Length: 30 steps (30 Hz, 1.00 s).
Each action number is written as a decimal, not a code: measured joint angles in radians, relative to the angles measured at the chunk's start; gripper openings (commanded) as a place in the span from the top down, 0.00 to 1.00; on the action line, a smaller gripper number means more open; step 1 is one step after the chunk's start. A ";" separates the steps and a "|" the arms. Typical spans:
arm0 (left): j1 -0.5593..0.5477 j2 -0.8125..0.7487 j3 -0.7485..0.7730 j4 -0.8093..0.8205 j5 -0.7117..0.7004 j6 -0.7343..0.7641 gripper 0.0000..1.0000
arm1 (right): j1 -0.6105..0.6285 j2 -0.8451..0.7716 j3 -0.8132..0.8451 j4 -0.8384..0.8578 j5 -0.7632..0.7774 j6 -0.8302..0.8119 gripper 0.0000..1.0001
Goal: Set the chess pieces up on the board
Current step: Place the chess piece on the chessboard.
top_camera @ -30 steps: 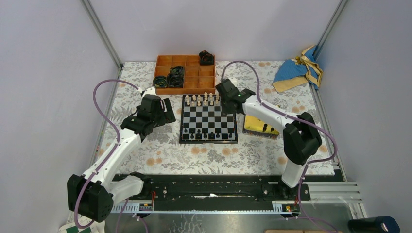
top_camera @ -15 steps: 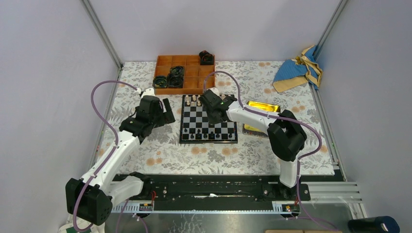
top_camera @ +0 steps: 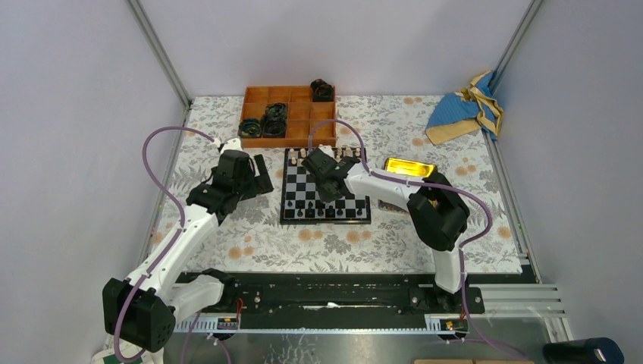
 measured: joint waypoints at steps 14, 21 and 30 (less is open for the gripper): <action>0.001 0.000 0.000 0.000 0.000 0.000 0.01 | 0.002 0.016 0.000 -0.006 -0.001 0.000 0.99; 0.001 0.000 0.000 0.000 0.000 0.000 0.01 | 0.002 0.030 0.000 -0.009 -0.002 0.001 0.94; 0.001 0.000 0.000 0.000 0.001 0.000 0.01 | 0.002 0.037 0.003 -0.010 -0.002 0.001 0.80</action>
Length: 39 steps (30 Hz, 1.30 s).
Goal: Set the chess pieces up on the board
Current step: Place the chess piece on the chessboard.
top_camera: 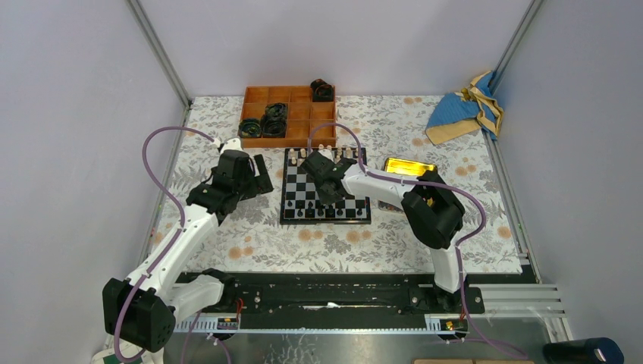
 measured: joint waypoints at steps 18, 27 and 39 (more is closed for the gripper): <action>0.000 0.000 0.000 0.000 0.000 0.000 0.01 | 0.000 0.006 0.044 -0.008 -0.002 -0.001 0.67; 0.000 0.000 0.000 0.000 0.000 0.000 0.01 | 0.000 0.006 0.051 -0.020 0.012 -0.002 0.66; 0.000 0.000 0.000 0.000 0.000 0.000 0.01 | -0.103 -0.077 0.031 -0.032 0.114 0.003 0.66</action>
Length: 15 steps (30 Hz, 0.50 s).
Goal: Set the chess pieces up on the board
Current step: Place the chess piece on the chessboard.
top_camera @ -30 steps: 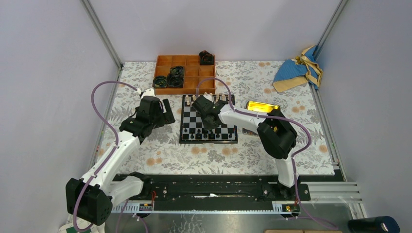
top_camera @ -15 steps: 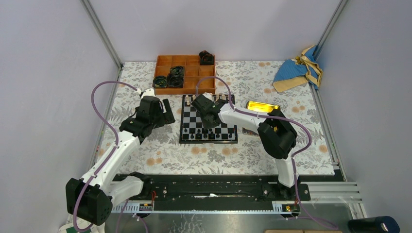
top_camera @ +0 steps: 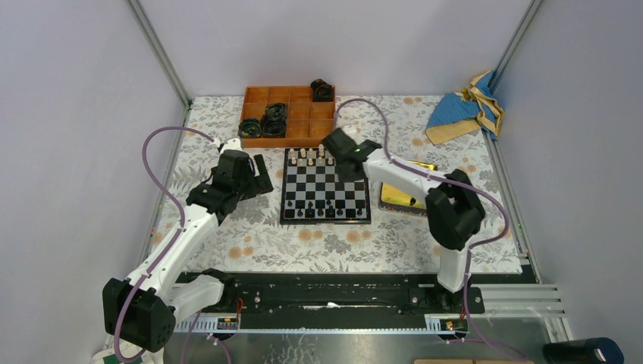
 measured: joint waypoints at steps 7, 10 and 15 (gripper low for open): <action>0.000 0.000 0.000 0.000 0.000 0.000 0.01 | -0.180 -0.155 -0.089 0.009 0.110 0.018 0.65; 0.000 0.000 0.000 0.000 0.000 0.000 0.01 | -0.236 -0.199 -0.142 0.007 0.139 0.029 0.65; 0.000 0.000 0.000 0.000 0.009 0.000 0.01 | -0.311 -0.222 -0.229 0.006 0.152 0.055 0.65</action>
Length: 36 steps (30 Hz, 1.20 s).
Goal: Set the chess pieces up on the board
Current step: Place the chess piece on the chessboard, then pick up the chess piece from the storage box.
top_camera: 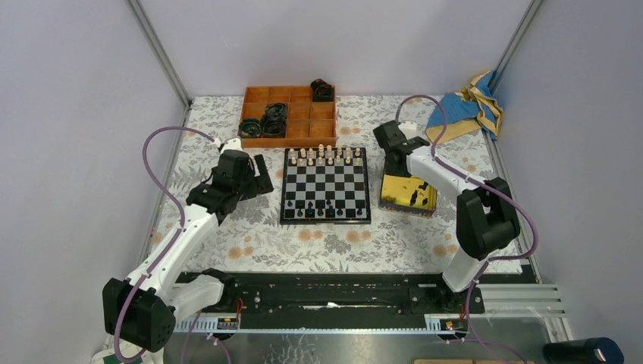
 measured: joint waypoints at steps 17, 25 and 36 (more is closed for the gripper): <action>0.000 0.000 0.000 0.000 0.009 0.000 0.01 | -0.202 -0.013 -0.121 0.039 0.007 0.047 0.66; 0.000 0.000 0.000 0.000 0.010 0.000 0.01 | -0.282 -0.013 -0.133 0.071 -0.003 0.058 0.65; 0.000 0.004 0.000 -0.001 0.009 0.000 0.01 | -0.308 0.050 -0.132 0.106 -0.042 0.066 0.66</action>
